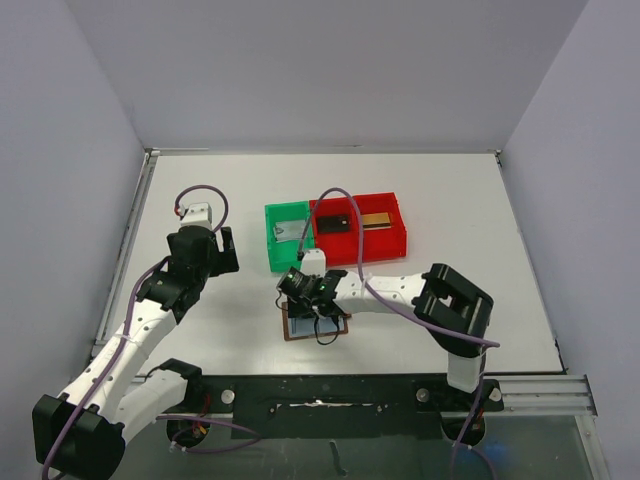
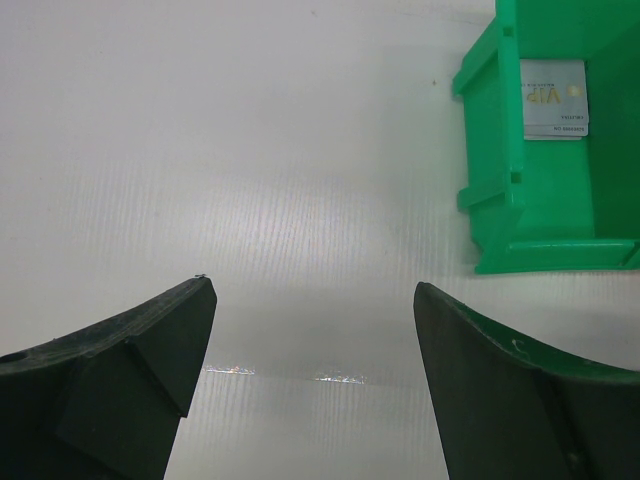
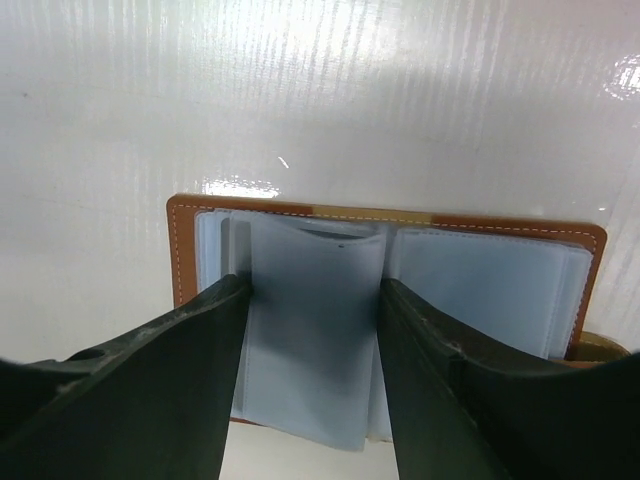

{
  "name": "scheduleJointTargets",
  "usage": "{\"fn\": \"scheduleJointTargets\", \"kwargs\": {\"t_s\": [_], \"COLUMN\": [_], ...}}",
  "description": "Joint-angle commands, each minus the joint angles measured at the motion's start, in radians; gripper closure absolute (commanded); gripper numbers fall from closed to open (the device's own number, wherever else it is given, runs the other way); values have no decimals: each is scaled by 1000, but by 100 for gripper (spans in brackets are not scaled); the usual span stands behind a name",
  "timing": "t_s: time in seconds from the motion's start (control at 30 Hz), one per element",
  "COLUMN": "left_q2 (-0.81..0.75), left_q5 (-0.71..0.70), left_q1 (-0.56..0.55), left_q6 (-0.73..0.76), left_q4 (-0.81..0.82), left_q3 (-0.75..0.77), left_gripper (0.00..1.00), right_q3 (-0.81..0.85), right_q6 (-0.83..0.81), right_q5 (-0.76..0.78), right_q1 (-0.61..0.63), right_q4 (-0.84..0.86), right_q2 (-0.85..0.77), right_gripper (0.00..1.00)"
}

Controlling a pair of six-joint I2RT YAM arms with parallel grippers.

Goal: Take the credit cards out of the card holder

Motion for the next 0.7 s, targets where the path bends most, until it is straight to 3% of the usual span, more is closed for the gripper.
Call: {"fn": "scheduleJointTargets", "kwargs": {"t_s": [0.0, 0.47, 0.57, 0.67], "left_q2": [-3, 6, 6, 5], "left_q5": [-1, 53, 213, 482], "left_q1": [5, 5, 5, 4], "left_q6": [6, -5, -70, -163], "left_q4": [39, 30, 14, 60], "left_q3": [15, 22, 30, -10], "left_gripper": [20, 20, 20, 22], "right_q3": [-124, -289, -340, -379], "right_q6": [11, 57, 73, 87], "right_q5": [-118, -228, -266, -281], "right_q1": [-36, -102, -126, -146], "right_q4": [126, 324, 388, 429], "right_q2": [-58, -128, -147, -164], "right_gripper": [50, 68, 72, 77]}}
